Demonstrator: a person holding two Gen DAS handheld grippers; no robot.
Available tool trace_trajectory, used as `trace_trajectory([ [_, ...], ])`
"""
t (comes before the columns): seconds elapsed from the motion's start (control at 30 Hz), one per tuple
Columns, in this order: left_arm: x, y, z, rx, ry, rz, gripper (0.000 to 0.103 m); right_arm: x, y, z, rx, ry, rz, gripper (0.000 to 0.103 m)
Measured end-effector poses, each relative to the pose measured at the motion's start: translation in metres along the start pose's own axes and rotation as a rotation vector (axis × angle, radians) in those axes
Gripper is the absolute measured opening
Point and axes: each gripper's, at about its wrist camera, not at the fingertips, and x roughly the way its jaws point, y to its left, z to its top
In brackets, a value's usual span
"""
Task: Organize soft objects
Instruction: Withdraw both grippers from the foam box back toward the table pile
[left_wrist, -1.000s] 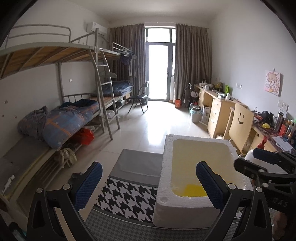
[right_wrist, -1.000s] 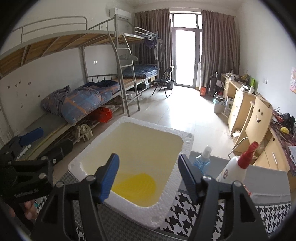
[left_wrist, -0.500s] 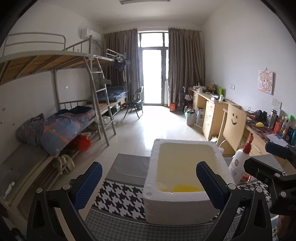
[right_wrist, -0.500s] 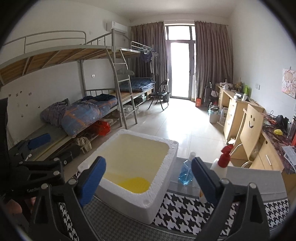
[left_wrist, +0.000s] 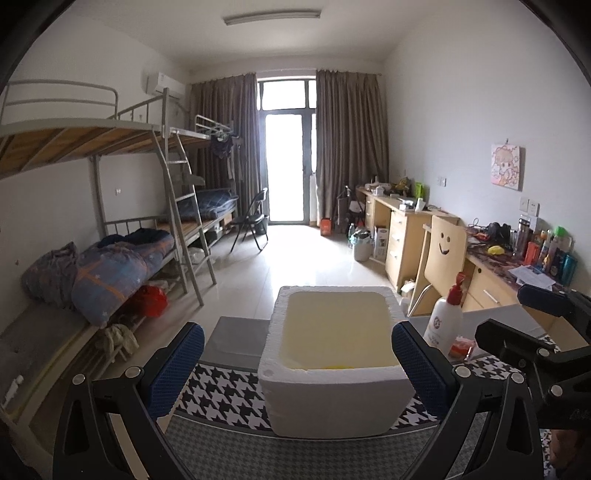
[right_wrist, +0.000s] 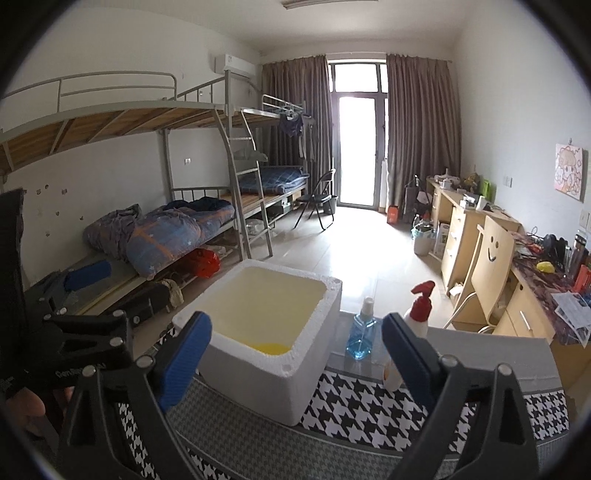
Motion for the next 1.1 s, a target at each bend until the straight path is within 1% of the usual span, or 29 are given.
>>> trace_trajectory([
  [0.2,-0.011,-0.005,-0.006,-0.002,-0.004,-0.025,0.102,-0.018,-0.004,-0.007,0.005,-0.022,-0.01,0.096],
  [0.63,-0.035,-0.026,-0.017,0.033,-0.042,-0.087,0.102,-0.049,-0.003,-0.023,-0.001,-0.059,-0.036,0.096],
  [0.77,-0.043,-0.029,-0.02,0.027,-0.055,-0.1,0.102,-0.059,-0.007,-0.029,0.009,-0.071,-0.037,0.096],
  [1.1,-0.057,-0.034,-0.031,0.041,-0.059,-0.155,0.102,-0.084,-0.01,-0.049,-0.012,-0.103,-0.081,0.096],
])
